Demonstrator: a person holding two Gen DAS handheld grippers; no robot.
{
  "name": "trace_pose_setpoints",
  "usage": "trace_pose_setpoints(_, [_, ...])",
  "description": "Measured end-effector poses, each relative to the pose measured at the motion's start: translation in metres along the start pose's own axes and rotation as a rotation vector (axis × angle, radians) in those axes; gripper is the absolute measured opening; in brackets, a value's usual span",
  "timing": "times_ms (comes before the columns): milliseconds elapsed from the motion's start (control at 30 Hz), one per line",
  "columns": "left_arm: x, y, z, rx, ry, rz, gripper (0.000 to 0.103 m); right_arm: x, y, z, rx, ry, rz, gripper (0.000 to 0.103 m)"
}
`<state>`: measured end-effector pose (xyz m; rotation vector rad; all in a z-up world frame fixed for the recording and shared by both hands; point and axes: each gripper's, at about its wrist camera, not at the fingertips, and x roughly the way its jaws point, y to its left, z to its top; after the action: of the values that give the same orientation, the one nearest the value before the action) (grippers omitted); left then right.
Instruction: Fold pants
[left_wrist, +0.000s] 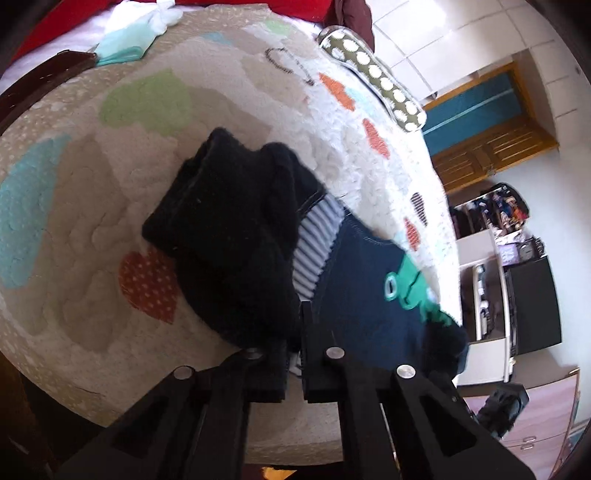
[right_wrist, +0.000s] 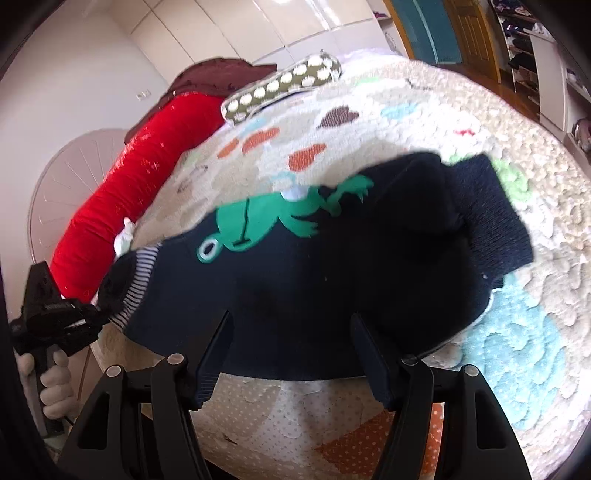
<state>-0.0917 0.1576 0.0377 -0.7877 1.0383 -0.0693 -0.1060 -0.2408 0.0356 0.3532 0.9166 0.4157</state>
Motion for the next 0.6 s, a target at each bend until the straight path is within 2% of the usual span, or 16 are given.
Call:
trace_pose_setpoints(100, [-0.01,-0.009,0.002,0.003,-0.03,-0.028,0.005,-0.018,0.014,0.005,-0.028,-0.023,0.134,0.072])
trace_pose_setpoints(133, [-0.013,-0.013,0.004,0.0,-0.034,-0.045,0.005,-0.021,0.018,0.007,-0.024,-0.005,0.223,0.073])
trace_pose_setpoints(233, [-0.021,-0.025,0.009,0.007,-0.05,-0.084,0.005,-0.003,0.034,0.008,0.042,0.142,0.576,0.073])
trace_pose_setpoints(333, [-0.029,-0.037,0.012,0.027,-0.073,-0.092,0.005,0.026,0.048,0.007,0.094,0.258,0.739,0.074])
trace_pose_setpoints(467, [-0.032,-0.044,0.016,0.037,-0.089,-0.095,0.005,0.07,0.055,0.003,0.203,0.376,0.83,0.075])
trace_pose_setpoints(500, [-0.033,-0.044,0.016,0.038,-0.09,-0.096,0.005,0.077,0.054,0.002,0.217,0.386,0.821,0.075])
trace_pose_setpoints(600, [-0.034,-0.044,0.014,0.042,-0.091,-0.095,0.005,0.094,0.044,-0.003,0.271,0.379,0.715,0.075])
